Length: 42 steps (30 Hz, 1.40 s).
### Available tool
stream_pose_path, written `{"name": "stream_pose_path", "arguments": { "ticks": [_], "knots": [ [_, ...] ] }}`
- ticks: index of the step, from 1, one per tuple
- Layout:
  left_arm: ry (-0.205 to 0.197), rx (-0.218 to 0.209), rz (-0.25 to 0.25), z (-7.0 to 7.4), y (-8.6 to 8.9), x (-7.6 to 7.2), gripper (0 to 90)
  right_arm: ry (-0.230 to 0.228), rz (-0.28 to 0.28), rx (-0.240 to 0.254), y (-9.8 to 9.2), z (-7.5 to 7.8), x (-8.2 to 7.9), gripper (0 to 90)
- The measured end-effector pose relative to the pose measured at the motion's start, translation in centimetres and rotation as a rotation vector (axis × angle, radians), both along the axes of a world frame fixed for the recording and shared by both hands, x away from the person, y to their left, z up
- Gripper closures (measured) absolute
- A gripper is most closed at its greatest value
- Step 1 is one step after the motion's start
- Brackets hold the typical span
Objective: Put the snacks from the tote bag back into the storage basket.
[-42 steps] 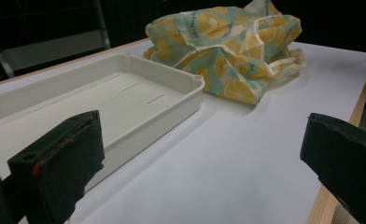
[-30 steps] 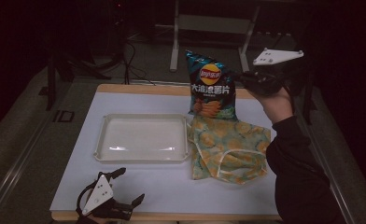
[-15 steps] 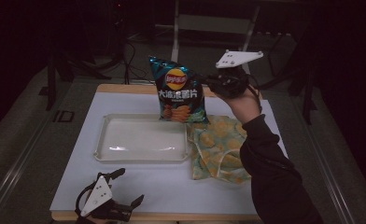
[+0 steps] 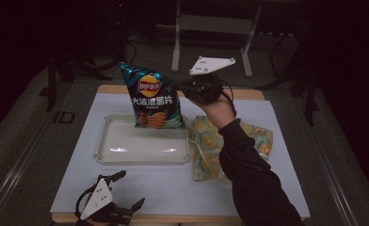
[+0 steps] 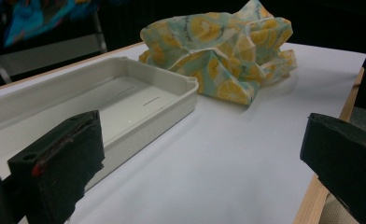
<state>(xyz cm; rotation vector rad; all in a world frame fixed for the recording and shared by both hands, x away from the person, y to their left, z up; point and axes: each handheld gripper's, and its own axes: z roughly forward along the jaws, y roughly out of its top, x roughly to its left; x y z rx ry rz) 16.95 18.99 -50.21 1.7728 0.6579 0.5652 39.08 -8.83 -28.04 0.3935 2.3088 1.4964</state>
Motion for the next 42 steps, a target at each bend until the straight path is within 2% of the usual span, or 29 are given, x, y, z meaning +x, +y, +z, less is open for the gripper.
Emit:
{"name": "stream_pose_path", "arguments": {
  "ticks": [7,12,17,23,26,27,31,35,38,42],
  "knots": [
    [0.001,-0.002,0.000,0.0,0.1,0.0,0.1,0.043,0.033,-0.006,2.4,-3.0,0.1,90.0],
    [0.000,0.002,-0.006,0.0,0.1,0.0,0.2,0.077,0.054,-0.021,4.0,-5.8,0.1,90.0],
    [0.000,0.005,-0.010,0.0,0.0,0.0,0.1,0.105,0.068,-0.031,4.7,-7.8,0.2,90.0],
    [0.000,0.006,-0.015,0.0,-0.1,-0.1,0.1,0.135,0.084,-0.056,4.9,-10.0,0.3,90.0],
    [0.001,0.007,-0.016,0.0,-0.1,-0.1,0.1,0.159,0.089,-0.042,4.7,-10.5,0.4,90.0],
    [0.001,0.008,-0.017,0.0,-0.1,-0.1,0.1,0.165,0.083,-0.052,4.4,-11.0,0.6,90.0],
    [0.001,0.008,-0.019,0.0,-0.1,0.0,0.2,0.176,0.071,-0.069,4.0,-11.6,1.0,90.0],
    [0.001,0.011,-0.023,-0.1,-0.2,0.0,0.1,0.204,0.048,-0.088,3.5,-12.8,1.5,90.0],
    [0.002,0.013,-0.024,-0.1,-0.2,0.0,0.1,0.213,0.025,-0.116,3.4,-13.6,1.9,90.0],
    [0.002,0.014,-0.025,-0.1,-0.2,0.0,0.1,0.234,0.007,-0.121,3.4,-13.9,2.5,90.0]
  ]
}}
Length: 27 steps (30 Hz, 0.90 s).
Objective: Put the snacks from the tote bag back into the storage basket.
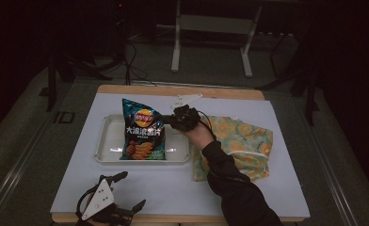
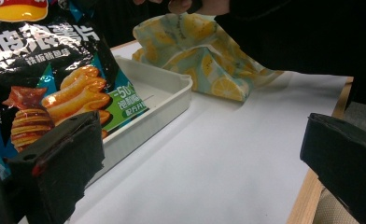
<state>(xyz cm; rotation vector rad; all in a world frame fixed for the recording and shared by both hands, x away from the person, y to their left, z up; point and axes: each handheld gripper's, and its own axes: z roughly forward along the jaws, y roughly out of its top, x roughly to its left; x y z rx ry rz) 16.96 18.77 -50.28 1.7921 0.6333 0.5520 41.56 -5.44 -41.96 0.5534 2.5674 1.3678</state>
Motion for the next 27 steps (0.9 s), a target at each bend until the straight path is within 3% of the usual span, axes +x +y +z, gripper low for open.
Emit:
{"name": "stream_pose_path", "arguments": {
  "ticks": [12,13,18,20,21,24,27],
  "knots": [
    [0.001,-0.007,-0.007,0.0,0.0,0.0,0.1,0.034,-0.101,-0.077,1.1,-1.8,2.3,88.1],
    [0.002,-0.009,-0.008,0.0,0.0,0.0,0.1,0.039,-0.122,-0.097,1.3,-2.2,2.7,85.4],
    [0.003,-0.009,-0.010,0.0,0.0,0.0,0.1,0.024,-0.161,-0.105,1.2,-2.3,3.0,66.7],
    [0.003,-0.009,-0.010,0.0,0.0,0.0,0.1,0.024,-0.161,-0.105,1.2,-2.3,3.0,66.7],
    [0.003,-0.008,-0.011,0.0,0.0,0.0,0.1,0.001,-0.171,-0.114,1.1,-1.8,2.8,58.9],
    [0.003,-0.008,-0.012,0.0,-0.1,0.0,0.1,-0.005,-0.177,-0.097,0.6,-1.1,2.6,49.3],
    [0.004,-0.007,-0.011,0.0,-0.1,0.0,0.1,-0.003,-0.172,-0.077,0.2,-0.7,2.4,45.2]
  ]
}}
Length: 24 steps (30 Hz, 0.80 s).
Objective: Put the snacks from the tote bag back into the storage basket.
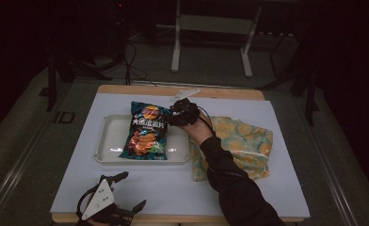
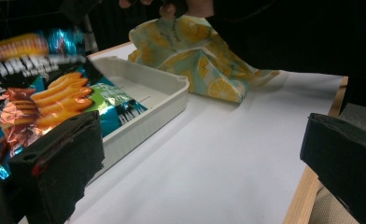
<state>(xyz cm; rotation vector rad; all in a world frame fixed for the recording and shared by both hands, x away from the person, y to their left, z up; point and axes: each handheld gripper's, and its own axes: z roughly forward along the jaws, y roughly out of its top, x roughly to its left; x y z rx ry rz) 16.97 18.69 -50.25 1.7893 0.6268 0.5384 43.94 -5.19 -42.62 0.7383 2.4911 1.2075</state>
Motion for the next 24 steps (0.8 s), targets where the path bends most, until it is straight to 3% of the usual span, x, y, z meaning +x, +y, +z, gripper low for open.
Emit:
{"name": "stream_pose_path", "arguments": {
  "ticks": [9,17,21,24],
  "knots": [
    [0.002,0.004,0.002,-0.1,-0.1,0.1,0.1,0.008,0.038,0.077,-2.5,1.9,-2.2,16.9],
    [0.004,0.008,0.004,0.0,-0.2,0.2,0.1,0.009,0.040,0.131,-5.0,3.0,-3.4,14.0],
    [0.007,0.008,0.006,-0.1,-0.1,0.2,0.1,-0.043,0.012,0.101,-6.7,3.5,-4.3,14.8],
    [0.007,0.008,0.005,-0.1,-0.2,0.2,0.1,-0.043,0.010,0.102,-7.1,3.6,-4.5,14.7]
  ]
}}
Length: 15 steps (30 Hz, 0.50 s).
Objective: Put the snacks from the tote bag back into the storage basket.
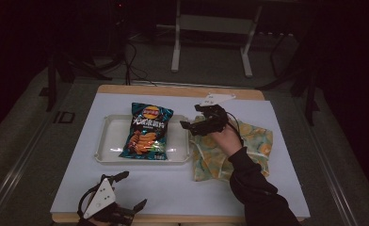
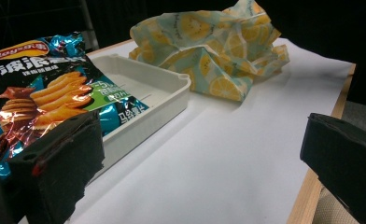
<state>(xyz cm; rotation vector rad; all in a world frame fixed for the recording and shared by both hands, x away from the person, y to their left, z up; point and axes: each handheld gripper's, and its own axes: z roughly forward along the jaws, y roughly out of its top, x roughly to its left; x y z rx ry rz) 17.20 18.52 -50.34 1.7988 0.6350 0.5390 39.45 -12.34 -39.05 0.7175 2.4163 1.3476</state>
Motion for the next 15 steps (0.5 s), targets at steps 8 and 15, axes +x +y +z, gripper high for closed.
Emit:
{"name": "stream_pose_path", "arguments": {
  "ticks": [8,15],
  "knots": [
    [0.002,-0.001,0.002,0.0,0.0,0.0,0.1,-0.011,-0.027,0.021,-4.3,0.7,-1.8,14.4],
    [0.003,-0.001,0.002,-0.1,-0.1,0.1,0.1,-0.016,-0.075,0.041,-7.4,1.0,-3.0,14.6]
  ]
}}
